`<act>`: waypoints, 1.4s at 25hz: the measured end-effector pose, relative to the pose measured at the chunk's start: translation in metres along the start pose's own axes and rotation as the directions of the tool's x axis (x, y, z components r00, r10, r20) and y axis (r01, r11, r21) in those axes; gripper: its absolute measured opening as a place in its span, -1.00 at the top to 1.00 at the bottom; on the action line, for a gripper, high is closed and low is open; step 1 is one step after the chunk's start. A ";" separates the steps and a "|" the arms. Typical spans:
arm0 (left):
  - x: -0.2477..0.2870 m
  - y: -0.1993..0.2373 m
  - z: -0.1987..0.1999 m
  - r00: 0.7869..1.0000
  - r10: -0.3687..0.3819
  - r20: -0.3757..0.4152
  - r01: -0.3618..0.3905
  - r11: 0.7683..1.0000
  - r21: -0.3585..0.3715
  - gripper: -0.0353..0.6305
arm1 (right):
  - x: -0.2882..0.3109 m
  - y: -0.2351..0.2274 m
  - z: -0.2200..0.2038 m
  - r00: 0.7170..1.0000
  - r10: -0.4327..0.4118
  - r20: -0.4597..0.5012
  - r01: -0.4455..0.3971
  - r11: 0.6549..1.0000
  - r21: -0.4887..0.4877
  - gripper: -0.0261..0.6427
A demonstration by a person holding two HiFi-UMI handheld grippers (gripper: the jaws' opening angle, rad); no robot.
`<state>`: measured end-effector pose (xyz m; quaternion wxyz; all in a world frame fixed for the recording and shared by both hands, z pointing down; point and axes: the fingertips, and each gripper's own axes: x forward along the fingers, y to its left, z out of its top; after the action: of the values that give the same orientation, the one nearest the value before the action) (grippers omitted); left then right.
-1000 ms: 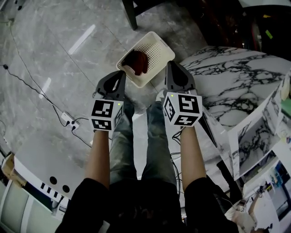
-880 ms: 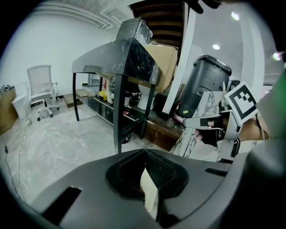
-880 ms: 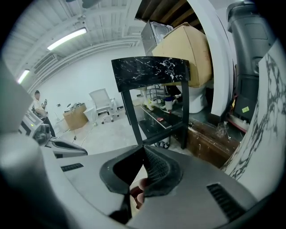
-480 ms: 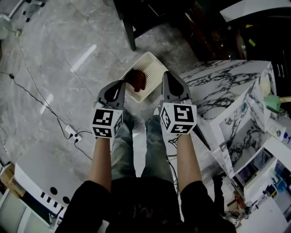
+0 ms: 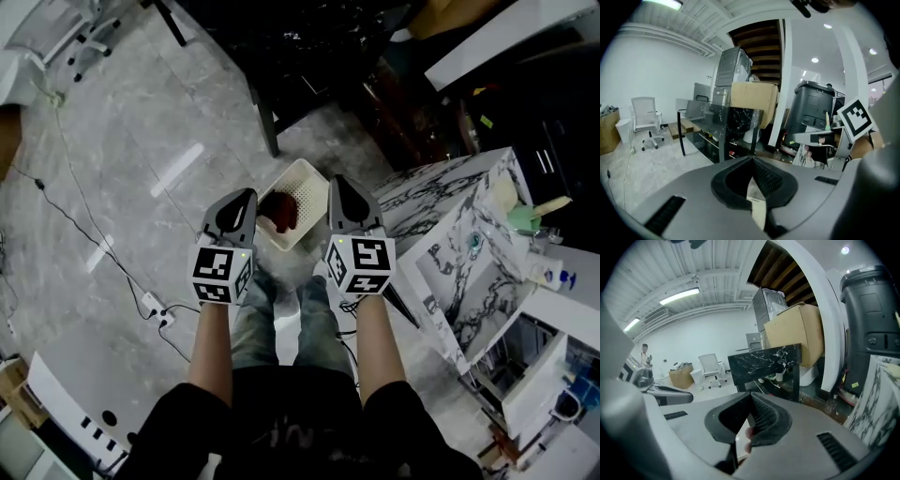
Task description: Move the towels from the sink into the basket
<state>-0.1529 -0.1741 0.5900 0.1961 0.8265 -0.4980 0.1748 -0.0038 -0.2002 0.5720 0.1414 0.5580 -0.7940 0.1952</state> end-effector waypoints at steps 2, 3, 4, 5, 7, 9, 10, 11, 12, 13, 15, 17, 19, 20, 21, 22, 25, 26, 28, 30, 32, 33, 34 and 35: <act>-0.007 -0.002 0.018 1.000 0.006 0.027 -0.006 1.000 -0.001 0.85 | -0.007 0.001 0.020 1.000 0.002 0.025 -0.002 1.000 -0.006 0.88; -0.010 -0.002 0.027 0.999 0.009 0.041 -0.009 1.000 0.001 0.85 | -0.011 0.002 0.030 0.999 0.003 0.038 -0.002 1.000 -0.010 0.88; -0.014 -0.003 0.036 0.999 0.012 0.053 -0.012 1.000 0.004 0.85 | -0.015 0.003 0.040 0.999 0.004 0.050 -0.003 1.000 -0.013 0.88; -0.019 -0.003 0.045 0.998 0.015 0.064 -0.016 1.000 0.009 0.85 | -0.020 0.004 0.050 0.998 0.004 0.061 -0.003 1.000 -0.017 0.88; -0.030 -0.003 0.062 0.996 0.024 0.086 -0.026 1.000 0.017 0.85 | -0.032 0.006 0.068 0.997 0.004 0.083 -0.002 1.000 -0.026 0.88; -0.042 -0.001 0.079 0.993 0.036 0.108 -0.038 0.999 0.017 0.85 | -0.043 0.006 0.085 0.995 0.000 0.105 0.003 1.000 -0.029 0.88; -0.047 0.000 0.088 0.992 0.044 0.120 -0.046 0.999 0.016 0.85 | -0.048 0.006 0.093 0.993 -0.004 0.116 0.008 1.000 -0.030 0.88; -0.054 0.001 0.097 0.990 0.053 0.132 -0.055 0.998 0.015 0.85 | -0.053 0.005 0.103 0.992 -0.007 0.129 0.012 0.999 -0.033 0.88; -0.060 0.002 0.106 0.988 0.061 0.145 -0.063 0.998 0.012 0.85 | -0.059 0.004 0.112 0.990 -0.011 0.141 0.016 0.999 -0.035 0.88; -0.066 0.002 0.116 0.985 0.066 0.161 -0.068 0.998 0.007 0.85 | -0.064 0.004 0.122 0.988 -0.014 0.154 0.020 0.999 -0.039 0.88; -0.079 0.002 0.134 0.978 0.072 0.194 -0.072 0.997 -0.005 0.85 | -0.075 0.003 0.140 0.984 -0.019 0.178 0.028 0.998 -0.048 0.88; -0.089 0.000 0.148 0.974 0.073 0.216 -0.075 0.997 0.001 0.85 | -0.086 0.002 0.153 0.980 -0.026 0.197 0.037 0.998 -0.050 0.88; -0.095 -0.004 0.159 0.971 0.072 0.227 -0.078 0.997 0.021 0.85 | -0.095 -0.002 0.162 0.977 -0.035 0.212 0.046 0.998 -0.050 0.88; -0.097 -0.006 0.164 0.970 0.071 0.232 -0.080 0.996 0.029 0.85 | -0.100 -0.004 0.167 0.975 -0.038 0.219 0.051 0.997 -0.053 0.88; -0.100 -0.008 0.170 0.968 0.071 0.239 -0.081 0.996 0.034 0.85 | -0.105 -0.005 0.171 0.973 -0.041 0.227 0.055 0.997 -0.056 0.88; -0.103 -0.009 0.175 0.966 0.072 0.247 -0.084 0.996 0.037 0.85 | -0.110 -0.007 0.176 0.971 -0.043 0.234 0.059 0.996 -0.060 0.88; -0.113 -0.011 0.194 0.958 0.083 0.276 -0.099 0.994 0.045 0.85 | -0.123 -0.009 0.192 0.965 -0.044 0.258 0.064 0.995 -0.070 0.88; -0.116 -0.012 0.200 0.954 0.088 0.286 -0.105 0.993 0.046 0.85 | -0.126 -0.008 0.197 0.963 -0.042 0.266 0.064 0.995 -0.076 0.88; -0.122 -0.012 0.211 0.947 0.098 0.305 -0.117 0.992 0.044 0.85 | -0.132 -0.007 0.206 0.960 -0.036 0.279 0.063 0.994 -0.088 0.88; -0.128 -0.013 0.219 0.943 0.103 0.317 -0.125 0.991 0.050 0.85 | -0.136 -0.006 0.214 0.956 -0.030 0.293 0.060 0.994 -0.093 0.88; -0.132 -0.013 0.226 0.940 0.103 0.325 -0.132 0.989 0.069 0.85 | -0.140 -0.003 0.223 0.950 -0.024 0.310 0.059 0.993 -0.102 0.88; -0.134 -0.012 0.229 0.938 0.103 0.330 -0.135 0.988 0.076 0.85 | -0.142 -0.001 0.227 0.948 -0.021 0.319 0.058 0.993 -0.106 0.88; -0.136 -0.011 0.232 0.936 0.105 0.336 -0.139 0.987 0.077 0.85 | -0.143 0.001 0.230 0.945 -0.017 0.327 0.056 0.992 -0.109 0.88; -0.139 -0.010 0.235 0.933 0.108 0.343 -0.142 0.987 0.074 0.85 | -0.143 0.003 0.233 0.943 -0.013 0.333 0.053 0.992 -0.112 0.88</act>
<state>-0.1837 -0.1819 0.3189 0.0557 0.8193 -0.5667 0.0664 0.0402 -0.1893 0.3019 0.0421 0.5866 -0.8074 0.0484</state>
